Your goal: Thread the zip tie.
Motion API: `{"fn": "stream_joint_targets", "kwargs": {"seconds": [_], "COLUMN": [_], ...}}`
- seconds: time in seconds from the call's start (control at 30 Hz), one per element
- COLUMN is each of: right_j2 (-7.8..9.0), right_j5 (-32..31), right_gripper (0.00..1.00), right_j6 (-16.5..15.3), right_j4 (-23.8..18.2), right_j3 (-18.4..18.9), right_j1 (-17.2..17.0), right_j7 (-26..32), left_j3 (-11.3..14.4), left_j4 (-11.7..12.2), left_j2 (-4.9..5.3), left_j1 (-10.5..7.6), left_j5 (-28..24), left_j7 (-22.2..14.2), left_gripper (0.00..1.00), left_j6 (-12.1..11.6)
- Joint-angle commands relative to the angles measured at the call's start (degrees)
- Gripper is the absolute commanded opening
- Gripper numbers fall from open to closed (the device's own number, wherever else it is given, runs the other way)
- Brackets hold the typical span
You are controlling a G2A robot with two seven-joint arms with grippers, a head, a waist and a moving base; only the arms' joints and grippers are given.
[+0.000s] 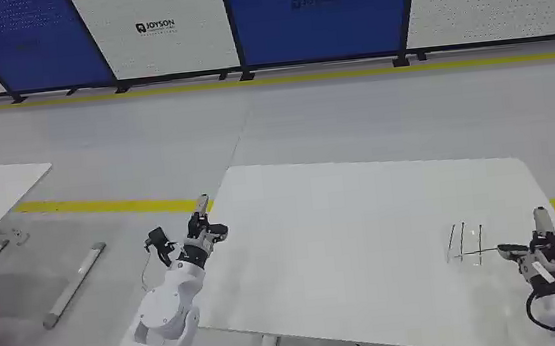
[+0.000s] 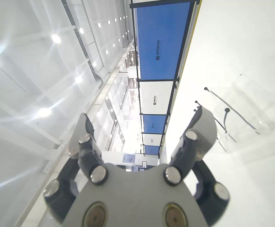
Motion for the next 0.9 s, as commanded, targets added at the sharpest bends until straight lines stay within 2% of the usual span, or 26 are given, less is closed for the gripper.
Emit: {"fn": "stream_joint_targets", "kwargs": {"seconds": [0.0,0.03,0.07,0.1,0.13,0.17,0.2,0.23,0.27,0.37,0.43,0.5,0.57,0.6,0.63,0.87], "right_j2": [0.0,0.0,0.0,0.0,0.0,0.0,0.0,0.0,0.08,0.86,1.47,2.18,3.06,3.43,3.7,3.7], "right_j5": [0.0,0.0,0.0,0.0,0.0,0.0,0.0,0.0,-0.72,-3.35,-4.65,-7.54,-10.21,-11.73,-13.9,-13.9], "right_gripper": [1.0,1.0,1.0,1.0,0.78,0.78,1.0,1.0,1.0,1.0,1.0,1.0,1.0,1.0,1.0,1.0], "right_j6": [0.0,0.0,0.0,0.0,0.0,0.0,0.0,0.0,0.33,3.08,4.58,7.32,10.52,10.37,9.9,9.9], "right_j4": [0.0,0.0,0.0,0.0,0.0,0.0,0.0,0.0,-0.37,-1.18,-1.76,-2.33,-2.76,-2.76,-2.26,-2.26], "right_j3": [0.0,0.0,0.0,0.0,0.0,0.0,0.0,0.0,-0.18,2.51,4.94,6.83,8.44,9.46,10.85,10.85], "right_j1": [0.0,0.0,0.0,0.0,0.0,0.0,0.0,0.0,0.1,0.91,0.81,0.92,1.66,2.33,2.74,2.74], "right_j7": [0.0,0.0,0.0,0.0,0.0,0.0,0.0,0.0,1.23,9.87,16.51,23.12,32.28,35.33,35.41,35.41], "left_j3": [0.0,0.0,0.0,0.0,0.0,0.0,0.0,0.0,0.0,0.0,0.0,0.0,0.0,0.0,0.0,0.0], "left_j4": [0.0,0.0,0.0,0.0,0.0,0.0,0.0,0.0,0.0,0.0,0.0,0.0,0.0,0.0,0.0,0.0], "left_j2": [0.0,0.0,0.0,0.0,0.0,0.0,0.0,0.0,0.0,0.0,0.0,0.0,0.0,0.0,0.0,0.0], "left_j1": [0.0,0.0,0.0,0.0,0.0,0.0,0.0,0.0,0.0,0.0,0.0,0.0,0.0,0.0,0.0,0.0], "left_j5": [0.0,0.0,0.0,0.0,0.0,0.0,0.0,0.0,0.0,0.0,0.0,0.0,0.0,0.0,0.0,0.0], "left_j7": [0.0,0.0,0.0,0.0,0.0,0.0,0.0,0.0,0.0,0.0,0.0,0.0,0.0,0.0,0.0,0.0], "left_gripper": [0.78,0.78,1.0,0.78,1.0,1.0,0.78,1.0,1.0,1.0,1.0,1.0,1.0,1.0,1.0,1.0], "left_j6": [0.0,0.0,0.0,0.0,0.0,0.0,0.0,0.0,0.0,0.0,0.0,0.0,0.0,0.0,0.0,0.0]}}
